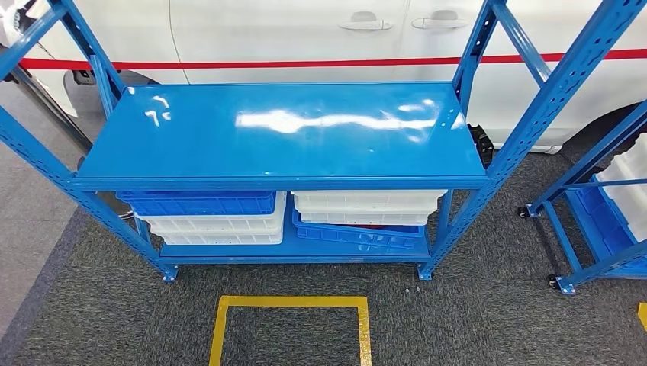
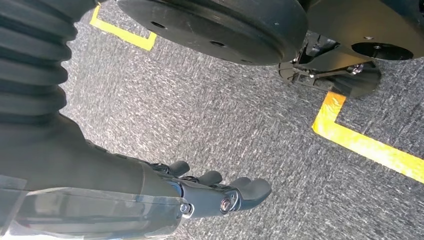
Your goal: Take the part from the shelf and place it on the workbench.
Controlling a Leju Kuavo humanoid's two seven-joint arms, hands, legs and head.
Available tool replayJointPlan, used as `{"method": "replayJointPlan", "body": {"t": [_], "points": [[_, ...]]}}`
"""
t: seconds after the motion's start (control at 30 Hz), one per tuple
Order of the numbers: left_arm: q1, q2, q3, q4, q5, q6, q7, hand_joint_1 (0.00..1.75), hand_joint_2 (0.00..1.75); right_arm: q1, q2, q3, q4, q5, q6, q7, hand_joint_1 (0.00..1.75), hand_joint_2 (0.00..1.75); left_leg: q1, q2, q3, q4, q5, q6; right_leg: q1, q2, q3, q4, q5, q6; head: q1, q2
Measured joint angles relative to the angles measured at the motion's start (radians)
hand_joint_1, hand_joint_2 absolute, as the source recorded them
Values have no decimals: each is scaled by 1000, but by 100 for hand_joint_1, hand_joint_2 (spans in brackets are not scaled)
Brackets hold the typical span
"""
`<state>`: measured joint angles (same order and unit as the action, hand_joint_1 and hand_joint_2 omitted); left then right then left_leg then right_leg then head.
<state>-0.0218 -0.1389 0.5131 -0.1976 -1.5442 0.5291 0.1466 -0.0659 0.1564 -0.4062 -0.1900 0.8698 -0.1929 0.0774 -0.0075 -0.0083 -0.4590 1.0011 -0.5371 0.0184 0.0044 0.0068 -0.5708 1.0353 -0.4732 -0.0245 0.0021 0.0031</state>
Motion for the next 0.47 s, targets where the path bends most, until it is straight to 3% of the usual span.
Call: {"method": "replayJointPlan", "body": {"t": [0.13,0.47], "points": [[2,0,-15,0,7,8,-15,0,0,2,0,-4,0,-10,-4,4,0,0,0,0,0,0,0,0,0,0,0,0,0,0,0,0],[3,0,-21,0,8,-10,-2,0,0,17,0,-8,0,-2,-5,29,0,0,0,0,-1,0,0,0,-1,0,-1,0,0,0,0,0]]}}
